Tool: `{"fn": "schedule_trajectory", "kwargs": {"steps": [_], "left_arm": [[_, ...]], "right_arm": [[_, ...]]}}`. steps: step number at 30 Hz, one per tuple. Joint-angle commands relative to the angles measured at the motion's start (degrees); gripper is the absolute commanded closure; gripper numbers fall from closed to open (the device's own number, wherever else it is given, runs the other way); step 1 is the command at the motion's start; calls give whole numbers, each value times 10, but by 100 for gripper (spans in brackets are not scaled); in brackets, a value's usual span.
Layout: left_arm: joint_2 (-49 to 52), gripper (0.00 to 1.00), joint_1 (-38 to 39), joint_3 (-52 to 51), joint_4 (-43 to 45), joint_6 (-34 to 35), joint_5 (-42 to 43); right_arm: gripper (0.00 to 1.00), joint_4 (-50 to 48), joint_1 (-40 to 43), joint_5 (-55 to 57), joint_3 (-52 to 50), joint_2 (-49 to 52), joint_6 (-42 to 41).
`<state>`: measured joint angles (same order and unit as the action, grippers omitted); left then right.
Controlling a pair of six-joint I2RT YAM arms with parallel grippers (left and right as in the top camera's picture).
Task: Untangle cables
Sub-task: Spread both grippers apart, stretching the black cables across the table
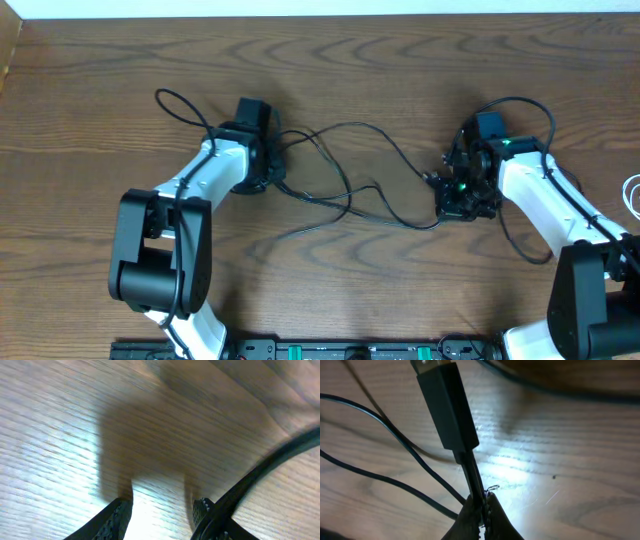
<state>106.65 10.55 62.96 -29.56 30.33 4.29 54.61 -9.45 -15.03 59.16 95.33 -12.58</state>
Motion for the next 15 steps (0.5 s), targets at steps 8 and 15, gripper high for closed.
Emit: {"fn": "schedule_trajectory", "kwargs": {"steps": [8, 15], "left_arm": [[-2, 53, -26, -9, -1, 15, 12], [-2, 53, -26, -9, -1, 15, 12]], "right_arm": [[87, 2, -88, -70, 0, -12, 4], [17, -20, -109, -70, 0, -12, 4]]}}
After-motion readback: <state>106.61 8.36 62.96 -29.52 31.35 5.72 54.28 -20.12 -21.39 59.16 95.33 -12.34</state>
